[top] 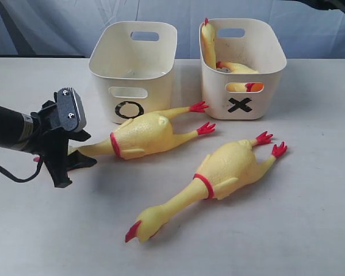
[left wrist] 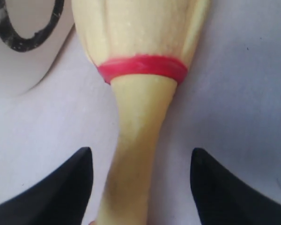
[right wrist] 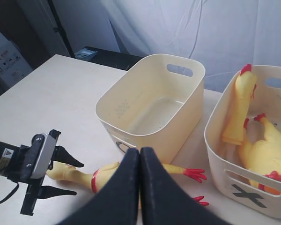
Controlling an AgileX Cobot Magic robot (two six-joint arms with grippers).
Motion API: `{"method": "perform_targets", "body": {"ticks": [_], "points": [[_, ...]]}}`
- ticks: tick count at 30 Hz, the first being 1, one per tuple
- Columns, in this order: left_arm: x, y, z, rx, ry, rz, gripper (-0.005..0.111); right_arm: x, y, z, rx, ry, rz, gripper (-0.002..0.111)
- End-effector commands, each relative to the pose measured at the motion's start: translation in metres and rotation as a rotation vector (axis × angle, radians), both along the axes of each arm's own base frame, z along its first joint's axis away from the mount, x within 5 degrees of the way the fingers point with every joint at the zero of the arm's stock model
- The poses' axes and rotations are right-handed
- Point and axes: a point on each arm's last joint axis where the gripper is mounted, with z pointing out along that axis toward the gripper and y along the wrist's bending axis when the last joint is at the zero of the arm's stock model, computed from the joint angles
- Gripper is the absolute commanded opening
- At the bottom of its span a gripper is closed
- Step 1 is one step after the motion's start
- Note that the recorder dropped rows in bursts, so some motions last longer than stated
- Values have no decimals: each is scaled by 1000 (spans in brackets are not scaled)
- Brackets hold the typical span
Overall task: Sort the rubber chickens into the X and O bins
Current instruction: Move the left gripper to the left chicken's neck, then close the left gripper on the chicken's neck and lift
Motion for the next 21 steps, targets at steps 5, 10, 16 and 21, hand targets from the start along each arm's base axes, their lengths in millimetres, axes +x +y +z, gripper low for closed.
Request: {"method": "perform_targets", "body": {"ticks": [5, 10, 16, 21], "points": [[7, -1, -6, 15, 0, -2, 58, -3, 0, 1, 18, 4, 2, 0], [9, -3, -16, -6, 36, 10, 58, -3, 0, 1, 21, 10, 8, 0], [11, -3, -17, -12, 41, 15, 48, -3, 0, 0, 20, 12, 10, 0], [12, -3, -16, -23, 42, 32, 22, -4, 0, 0, 20, 14, 11, 0]]}}
